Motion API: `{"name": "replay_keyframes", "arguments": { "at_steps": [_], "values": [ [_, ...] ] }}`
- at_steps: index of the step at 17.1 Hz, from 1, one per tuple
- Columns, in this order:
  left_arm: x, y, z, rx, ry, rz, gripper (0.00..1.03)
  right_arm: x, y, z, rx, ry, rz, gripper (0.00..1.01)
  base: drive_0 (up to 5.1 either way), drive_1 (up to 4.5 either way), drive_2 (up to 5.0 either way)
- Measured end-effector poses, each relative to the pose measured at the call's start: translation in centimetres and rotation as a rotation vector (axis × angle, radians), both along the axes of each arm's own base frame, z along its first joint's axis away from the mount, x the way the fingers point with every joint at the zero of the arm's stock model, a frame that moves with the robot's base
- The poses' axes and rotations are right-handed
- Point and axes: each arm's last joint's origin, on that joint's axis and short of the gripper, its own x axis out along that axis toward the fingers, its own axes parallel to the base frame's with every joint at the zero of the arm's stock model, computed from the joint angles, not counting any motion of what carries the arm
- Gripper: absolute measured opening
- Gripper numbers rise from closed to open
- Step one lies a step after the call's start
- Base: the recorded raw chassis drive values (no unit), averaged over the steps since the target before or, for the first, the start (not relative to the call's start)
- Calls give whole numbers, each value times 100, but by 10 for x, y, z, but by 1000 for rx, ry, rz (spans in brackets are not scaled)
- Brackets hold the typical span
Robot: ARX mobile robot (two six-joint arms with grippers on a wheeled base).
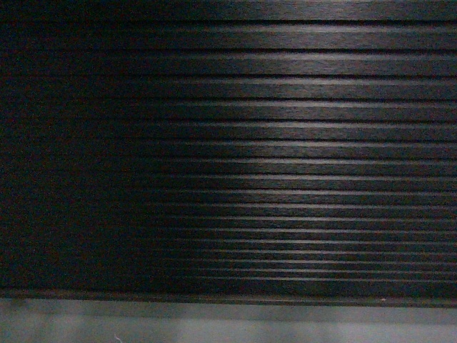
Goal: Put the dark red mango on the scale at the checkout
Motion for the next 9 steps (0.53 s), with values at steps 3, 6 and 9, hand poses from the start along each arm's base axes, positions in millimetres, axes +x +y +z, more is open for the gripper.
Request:
{"name": "replay_keyframes", "arguments": {
  "at_steps": [3,6,9],
  "values": [
    [0,0,0,0,0,0,98,0,0,0,0,0,0,98,0,0,0],
    [0,0,0,0,-1,0,98,0,0,0,0,0,0,98,0,0,0],
    [0,0,0,0,0,0,98,0,0,0,0,0,0,98,0,0,0]
  ]
}}
